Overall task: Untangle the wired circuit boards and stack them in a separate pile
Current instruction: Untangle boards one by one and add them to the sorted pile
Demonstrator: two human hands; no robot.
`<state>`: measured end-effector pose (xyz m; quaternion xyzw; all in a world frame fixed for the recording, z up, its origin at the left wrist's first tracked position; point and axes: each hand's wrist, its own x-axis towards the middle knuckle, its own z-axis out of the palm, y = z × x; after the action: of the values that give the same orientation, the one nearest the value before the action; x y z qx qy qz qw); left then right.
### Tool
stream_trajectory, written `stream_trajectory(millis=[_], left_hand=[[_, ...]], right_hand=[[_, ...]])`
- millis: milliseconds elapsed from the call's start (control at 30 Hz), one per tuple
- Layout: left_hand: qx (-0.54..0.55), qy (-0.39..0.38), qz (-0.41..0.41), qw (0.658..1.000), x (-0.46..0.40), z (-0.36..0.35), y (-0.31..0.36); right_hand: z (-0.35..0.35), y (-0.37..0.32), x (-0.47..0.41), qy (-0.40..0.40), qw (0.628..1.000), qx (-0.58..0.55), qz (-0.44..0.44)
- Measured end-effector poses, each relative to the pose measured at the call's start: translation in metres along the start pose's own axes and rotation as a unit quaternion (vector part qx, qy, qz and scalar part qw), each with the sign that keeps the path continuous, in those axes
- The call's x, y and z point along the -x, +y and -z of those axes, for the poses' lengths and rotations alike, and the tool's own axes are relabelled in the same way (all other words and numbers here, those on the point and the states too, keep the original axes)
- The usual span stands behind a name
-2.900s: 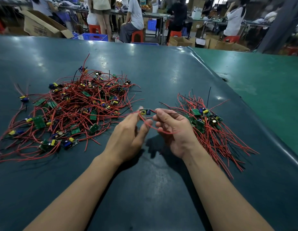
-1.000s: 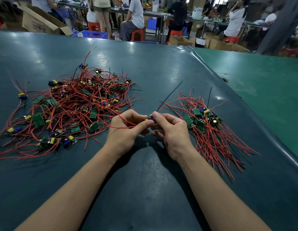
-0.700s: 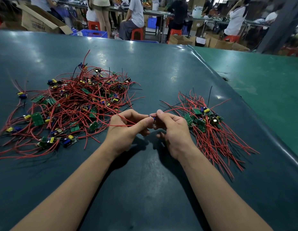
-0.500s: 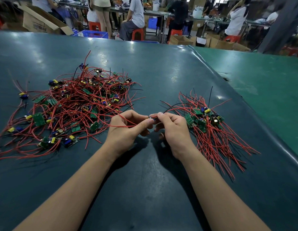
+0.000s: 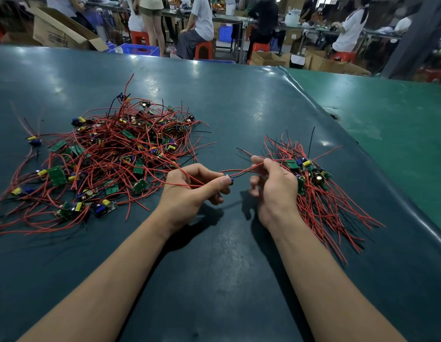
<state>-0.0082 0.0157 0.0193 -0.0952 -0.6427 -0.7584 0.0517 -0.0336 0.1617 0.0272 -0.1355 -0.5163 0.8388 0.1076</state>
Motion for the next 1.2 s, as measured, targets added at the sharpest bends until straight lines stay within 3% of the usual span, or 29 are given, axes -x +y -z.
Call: stream_trajectory(millis=[167, 333, 533, 833, 967, 1067, 1200], left_hand=[[0.013, -0.012, 0.004, 1.0, -0.001, 0.002, 0.001], [0.029, -0.014, 0.02, 0.999, -0.002, 0.006, 0.0], [0.049, -0.022, 0.036, 0.998, -0.003, 0.008, 0.0], [0.025, -0.062, 0.036, 0.997, -0.002, 0.01, -0.001], [0.081, -0.01, 0.033, 0.996, -0.004, 0.01, 0.0], [0.104, 0.038, 0.028, 0.993, -0.007, 0.011, -0.002], [0.04, 0.012, 0.009, 0.999, -0.004, 0.009, -0.003]], right_hand=[[0.004, -0.004, -0.004, 0.002, 0.998, -0.058, 0.034], [0.008, -0.005, -0.004, 0.002, 0.995, -0.023, 0.097], [0.013, -0.014, -0.008, 0.002, 0.992, -0.124, 0.018], [0.014, -0.016, -0.007, -0.02, 0.993, -0.114, 0.017], [0.016, -0.018, -0.006, -0.026, 0.992, -0.123, -0.021], [0.012, -0.016, 0.001, -0.081, 0.991, -0.055, -0.089], [0.001, 0.001, 0.015, -0.178, 0.973, 0.099, -0.109]])
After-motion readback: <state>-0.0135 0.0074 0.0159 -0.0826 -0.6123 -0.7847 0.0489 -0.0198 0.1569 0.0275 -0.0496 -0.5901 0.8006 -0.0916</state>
